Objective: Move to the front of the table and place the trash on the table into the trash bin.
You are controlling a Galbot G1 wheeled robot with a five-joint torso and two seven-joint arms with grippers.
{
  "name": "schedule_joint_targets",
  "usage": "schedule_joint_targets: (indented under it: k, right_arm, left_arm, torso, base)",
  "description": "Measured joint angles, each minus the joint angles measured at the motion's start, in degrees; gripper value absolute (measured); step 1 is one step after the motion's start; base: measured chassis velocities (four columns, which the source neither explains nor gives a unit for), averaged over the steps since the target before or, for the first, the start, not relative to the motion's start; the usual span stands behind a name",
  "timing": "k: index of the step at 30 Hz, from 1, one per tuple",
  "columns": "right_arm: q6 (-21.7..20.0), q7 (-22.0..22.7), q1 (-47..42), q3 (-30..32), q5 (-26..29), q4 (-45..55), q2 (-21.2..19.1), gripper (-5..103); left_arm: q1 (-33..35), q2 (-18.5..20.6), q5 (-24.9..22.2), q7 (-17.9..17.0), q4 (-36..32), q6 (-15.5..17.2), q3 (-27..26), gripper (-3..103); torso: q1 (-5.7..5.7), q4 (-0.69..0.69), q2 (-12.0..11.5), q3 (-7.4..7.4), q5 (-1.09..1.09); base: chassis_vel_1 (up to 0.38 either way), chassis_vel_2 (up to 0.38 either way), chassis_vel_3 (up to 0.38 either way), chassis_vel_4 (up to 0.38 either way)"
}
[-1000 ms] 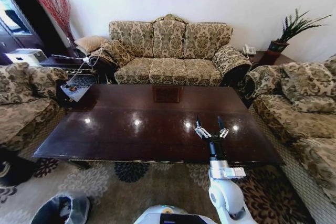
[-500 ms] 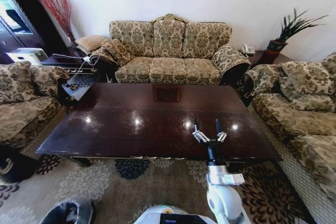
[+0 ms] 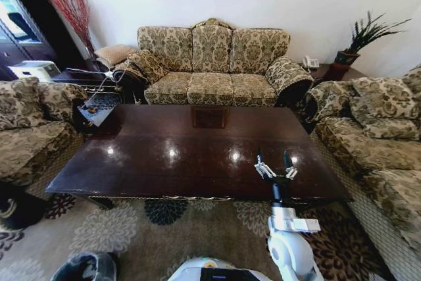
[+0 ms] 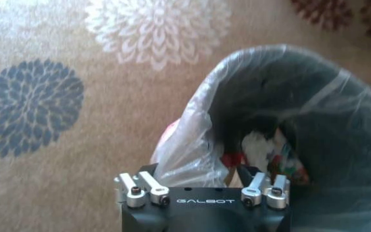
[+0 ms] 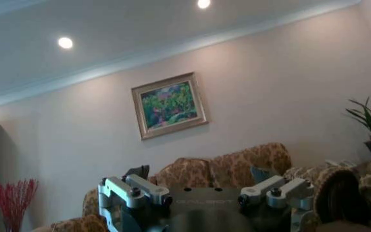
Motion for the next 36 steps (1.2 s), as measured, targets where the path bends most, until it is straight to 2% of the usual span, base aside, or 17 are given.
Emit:
schedule_joint_targets:
  k: [2, 4, 6, 11, 13, 14, 15, 17, 18, 20, 21, 23, 30, 32, 34, 35, 36]
  right_arm:
    - [1.3, -0.2, -1.9, 0.0, 0.2, -0.1, 0.0, 100]
    - [1.8, -0.3, -2.7, 0.0, 0.2, -0.1, 0.0, 100]
    - [3.0, -0.5, -4.5, 0.3, 0.3, 0.0, 0.0, 100]
    - [4.3, -0.8, -5.8, 1.3, 0.7, 0.2, 0.0, 100]
    - [4.7, -0.9, -6.2, 2.1, 0.8, 0.6, -0.2, 100]
    - [4.7, -0.9, -6.2, 2.1, 0.8, 0.6, -0.2, 100]
    - [4.7, -0.9, -6.2, 2.3, 0.8, 0.9, -0.3, 100]
    - [4.6, -0.9, -6.1, 2.3, 0.5, 1.5, -0.6, 100]
    - [4.6, -0.9, -6.1, 2.3, 0.5, 1.5, -0.6, 100]
    - [4.0, -0.9, -5.7, 1.9, 0.0, 1.7, -0.5, 100]
    - [3.7, -0.9, -5.3, 1.4, -0.4, 1.7, -0.3, 100]
    - [3.5, -0.9, -5.0, 0.7, -0.7, 1.8, -0.2, 100]
    - [3.3, -0.6, -3.9, -0.8, -0.9, 2.1, -0.1, 100]
    - [3.3, -0.3, -3.8, -0.3, -0.5, 2.1, -0.1, 100]
    - [3.3, -0.3, -3.8, -0.3, -0.5, 2.1, -0.1, 100]
    - [2.7, -0.1, -3.9, 0.5, -0.5, 2.3, -0.2, 100]
    - [1.6, 0.2, -4.0, 0.9, -0.8, 2.9, -0.2, 100]
  left_arm:
    - [0.6, -0.2, -1.2, 1.6, -0.6, -1.7, -0.2, 93]
    - [0.9, -0.4, -1.9, 2.0, -1.5, -2.0, -0.2, 93]
    - [1.6, -0.8, -3.4, 2.3, -3.2, -2.0, -0.2, 99]
    - [2.8, -1.6, -8.0, 2.2, -5.8, -2.0, -0.8, 100]
    - [3.7, -2.2, -12.3, 1.2, -7.7, 0.4, -1.3, 100]
    - [3.7, -2.2, -12.3, 1.2, -7.7, 0.4, -1.3, 100]
    - [4.0, -2.6, -14.5, 0.9, -8.2, 1.2, -1.6, 100]
    - [4.2, -3.2, -17.9, 1.6, -8.2, 0.6, -2.4, 100]
    - [4.2, -3.2, -17.9, 1.6, -8.2, 0.6, -2.4, 100]
    - [4.3, -3.7, -19.5, 2.4, -8.2, -1.4, -2.9, 100]
    - [4.3, -3.9, -19.6, 2.3, -8.1, -3.1, -3.0, 100]
    - [4.8, -4.1, -19.5, 1.8, -8.3, -4.0, -3.0, 100]
    - [8.8, -4.5, -20.2, 1.8, -10.9, -4.7, -4.1, 100]
    - [11.3, -4.4, -20.3, 2.6, -15.9, -6.6, -4.5, 100]
    - [11.3, -4.4, -20.3, 2.6, -15.9, -6.6, -4.5, 100]
    - [13.6, -4.1, -17.7, 4.4, -23.2, -9.8, -4.3, 100]
    - [15.1, -3.6, -14.1, 7.0, -28.6, -14.3, -3.7, 100]
  torso:
    - [0.0, 0.0, 0.0, 0.0, 0.0]
    - [0.0, 0.0, 0.0, 0.0, 0.0]
    - [0.0, -0.01, 0.0, -0.01, 0.0]
    - [0.0, -0.01, 0.0, 0.0, 0.0]
    - [0.0, -0.01, 0.0, -0.01, 0.01]
    - [0.0, -0.01, 0.0, -0.01, 0.01]
    - [0.0, -0.01, 0.0, -0.01, -0.01]
    - [0.0, 0.0, 0.0, 0.0, -0.01]
    - [0.0, 0.0, 0.0, 0.0, -0.01]
    - [0.0, -0.01, 0.0, 0.0, -0.02]
    - [0.0, -0.01, 0.0, 0.0, 0.0]
    - [0.0, -0.02, 0.0, -0.01, 0.0]
    - [0.0, 0.0, 0.0, 0.0, -0.02]
    - [0.0, 0.02, 0.0, 0.0, -0.04]
    - [0.0, 0.02, 0.0, 0.0, -0.04]
    - [0.0, 0.0, 0.0, 0.0, 0.04]
    - [0.0, 0.01, 0.0, 0.0, -0.01]
  base:
    - [0.0, 0.0, 0.0, 0.0]
    - [0.0, 0.0, 0.0, 0.0]
    - [0.0, 0.0, 0.0, 0.0]
    - [0.0, 0.0, 0.0, 0.0]
    - [0.0, 0.0, 0.0, 0.0]
    - [0.0, 0.0, 0.0, 0.0]
    - [0.0, 0.0, 0.0, 0.0]
    - [0.0, 0.0, 0.0, 0.0]
    - [0.0, 0.0, 0.0, 0.0]
    - [0.0, 0.0, 0.0, 0.0]
    - [0.0, 0.0, 0.0, 0.0]
    - [0.0, 0.0, 0.0, 0.0]
    - [0.0, 0.0, 0.0, 0.0]
    - [0.0, 0.0, 0.0, 0.0]
    - [0.0, 0.0, 0.0, 0.0]
    - [0.0, 0.0, 0.0, 0.0]
    - [0.0, 0.0, 0.0, 0.0]
